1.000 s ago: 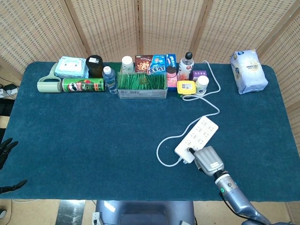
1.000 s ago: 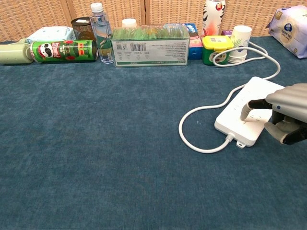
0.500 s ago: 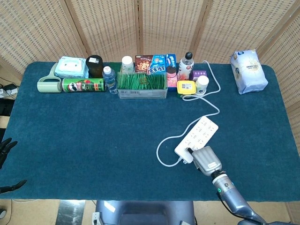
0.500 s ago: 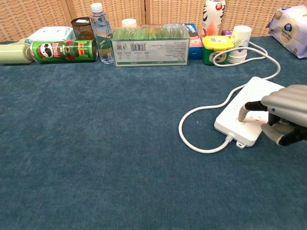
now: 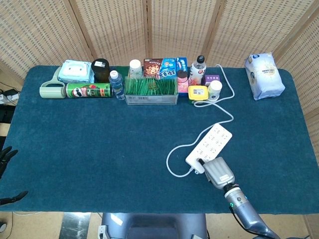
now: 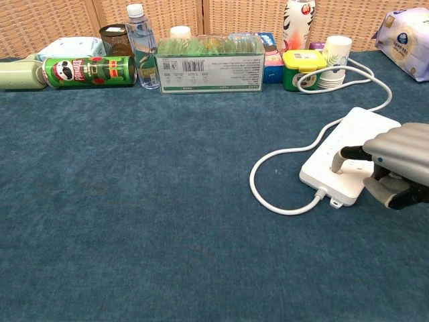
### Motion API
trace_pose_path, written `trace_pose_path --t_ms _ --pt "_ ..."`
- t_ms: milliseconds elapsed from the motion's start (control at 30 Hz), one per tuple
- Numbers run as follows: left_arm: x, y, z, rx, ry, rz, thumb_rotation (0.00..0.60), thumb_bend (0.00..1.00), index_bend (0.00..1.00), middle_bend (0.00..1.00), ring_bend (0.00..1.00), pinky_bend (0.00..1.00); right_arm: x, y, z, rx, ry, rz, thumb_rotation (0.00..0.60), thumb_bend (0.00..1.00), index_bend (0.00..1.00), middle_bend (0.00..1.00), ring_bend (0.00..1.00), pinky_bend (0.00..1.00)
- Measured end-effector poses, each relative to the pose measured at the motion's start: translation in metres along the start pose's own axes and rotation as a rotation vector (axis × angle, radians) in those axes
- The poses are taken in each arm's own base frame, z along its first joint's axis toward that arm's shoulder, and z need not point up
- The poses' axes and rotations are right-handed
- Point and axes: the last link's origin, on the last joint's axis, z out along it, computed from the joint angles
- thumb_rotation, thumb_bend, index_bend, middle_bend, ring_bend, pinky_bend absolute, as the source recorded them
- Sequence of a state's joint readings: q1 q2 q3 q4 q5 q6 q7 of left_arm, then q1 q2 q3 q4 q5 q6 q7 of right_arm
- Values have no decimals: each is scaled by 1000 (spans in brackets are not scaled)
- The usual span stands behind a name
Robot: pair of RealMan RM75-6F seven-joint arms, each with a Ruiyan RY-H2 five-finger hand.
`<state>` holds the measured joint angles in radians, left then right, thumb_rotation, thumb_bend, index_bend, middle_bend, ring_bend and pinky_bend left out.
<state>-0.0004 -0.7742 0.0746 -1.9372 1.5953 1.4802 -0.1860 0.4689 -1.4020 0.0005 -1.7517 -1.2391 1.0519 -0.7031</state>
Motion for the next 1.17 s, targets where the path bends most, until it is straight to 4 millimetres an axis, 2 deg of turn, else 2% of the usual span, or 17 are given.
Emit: trace_pose_path --t_ms 200,300,400,467,500,567,633,767,1033,1167 --pt "0 0 0 0 0 -1 600 120 0 0 0 21 23 3 4 -5 101 41 600 728 284 954 1000 1000" --pt "0 0 0 -1 -1 -1 600 120 0 0 0 22 38 6 3 -10 163 70 600 702 272 915 1000 1000" --pt "0 0 0 -1 0 -2 600 121 0 0 0 21 51 11 -1 -14 229 110 600 558 226 798 969 985" --pt "0 0 -1 -1 0 -2 600 120 0 0 0 21 59 16 -7 -16 279 141 600 354 179 654 833 878" --pt "0 0 -1 -1 0 -2 600 120 0 0 0 21 63 18 -10 -18 303 155 600 291 168 606 772 826" --pt "0 0 -1 -3 -1 -2 600 120 0 0 0 21 68 25 -19 -24 352 190 600 122 146 465 585 676" --pt "0 0 -1 -4 -1 -1 600 120 0 0 0 22 71 34 -30 -33 396 222 600 22 139 356 445 540" --pt "-1 1 -1 -4 -4 5 600 119 0 0 0 21 68 51 -54 -59 459 266 600 0 138 244 292 370" --pt "-4 3 -2 -3 -6 20 600 120 0 0 0 21 37 83 -100 -131 549 346 600 0 141 206 236 271" --pt "-4 3 -2 3 -3 24 600 120 0 0 0 21 21 92 -123 -179 592 340 600 0 140 172 192 258"
